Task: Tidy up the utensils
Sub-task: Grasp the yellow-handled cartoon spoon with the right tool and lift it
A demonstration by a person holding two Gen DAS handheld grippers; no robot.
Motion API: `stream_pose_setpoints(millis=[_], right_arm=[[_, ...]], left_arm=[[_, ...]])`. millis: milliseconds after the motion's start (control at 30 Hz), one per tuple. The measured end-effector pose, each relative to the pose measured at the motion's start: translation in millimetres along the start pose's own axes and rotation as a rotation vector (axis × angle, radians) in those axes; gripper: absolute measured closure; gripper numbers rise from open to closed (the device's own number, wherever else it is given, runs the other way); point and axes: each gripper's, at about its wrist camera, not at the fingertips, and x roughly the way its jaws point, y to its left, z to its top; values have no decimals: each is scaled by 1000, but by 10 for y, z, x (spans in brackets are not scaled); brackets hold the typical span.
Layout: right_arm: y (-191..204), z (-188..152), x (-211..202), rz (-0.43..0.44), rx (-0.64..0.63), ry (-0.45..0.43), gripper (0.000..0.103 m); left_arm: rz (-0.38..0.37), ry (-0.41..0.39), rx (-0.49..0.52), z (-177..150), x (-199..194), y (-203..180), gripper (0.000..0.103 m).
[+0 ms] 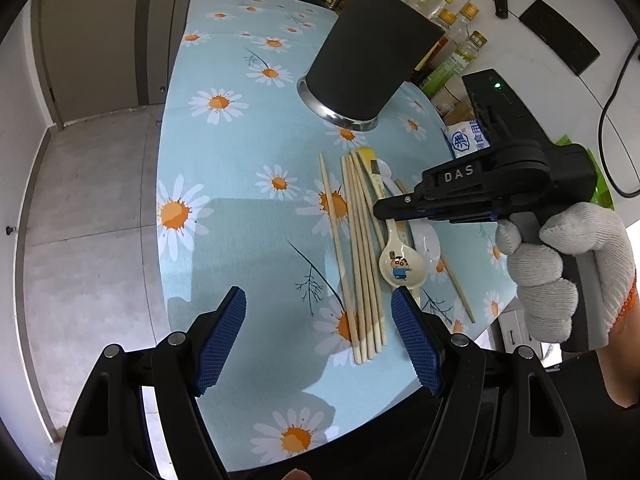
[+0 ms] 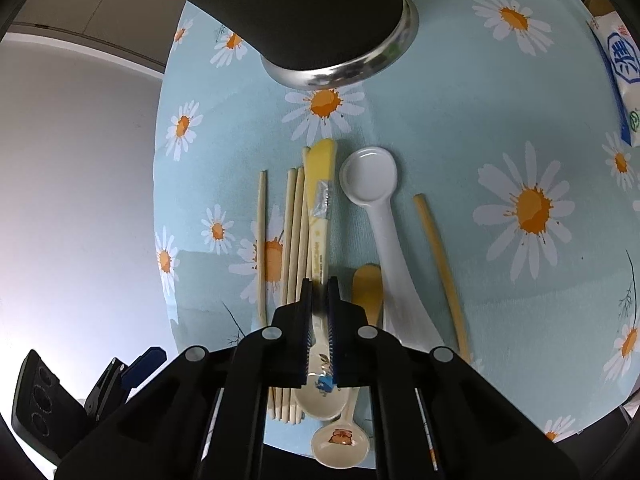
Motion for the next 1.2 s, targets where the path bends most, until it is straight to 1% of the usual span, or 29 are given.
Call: stream_pose_setpoints(millis=[200,367,500,700,767,867,933,1033,1100,1167,1200], right_arm=[[-1,-88,-120,15,-10,-24,95],[-57,-169,-300,37,-13,-60,95],[-129,-243,-417,69,-15,-81,95],[-219,-277,-600,125,-24,-103,95],[-255,-291,-688,143,-36,-109,95],[-339,-283,-818,167,-49,-112,95],[-399,-264,-911,179,-60,-113,95],[-474,-241,-1045,201,-79,-120,95],[-544,-217,-1101,218,-77,-115,95],[-604,-211,-1149,232,-88,-113,95],[-634,-208,-1174,235,-94,-114,95]], left_arm=[[-24,15,26,56,76,-4,31],[-42,43,65,126,185,-73,31],[-34,62,91,171,258,-120,31],[-9,91,87,268,361,-191,31],[21,94,94,298,392,-235,34],[65,115,59,375,472,-264,37],[93,124,31,424,520,-273,45],[131,159,-6,497,623,-286,56],[159,176,-20,540,694,-303,59],[194,196,-21,569,769,-323,65],[218,209,-25,582,809,-338,71]])
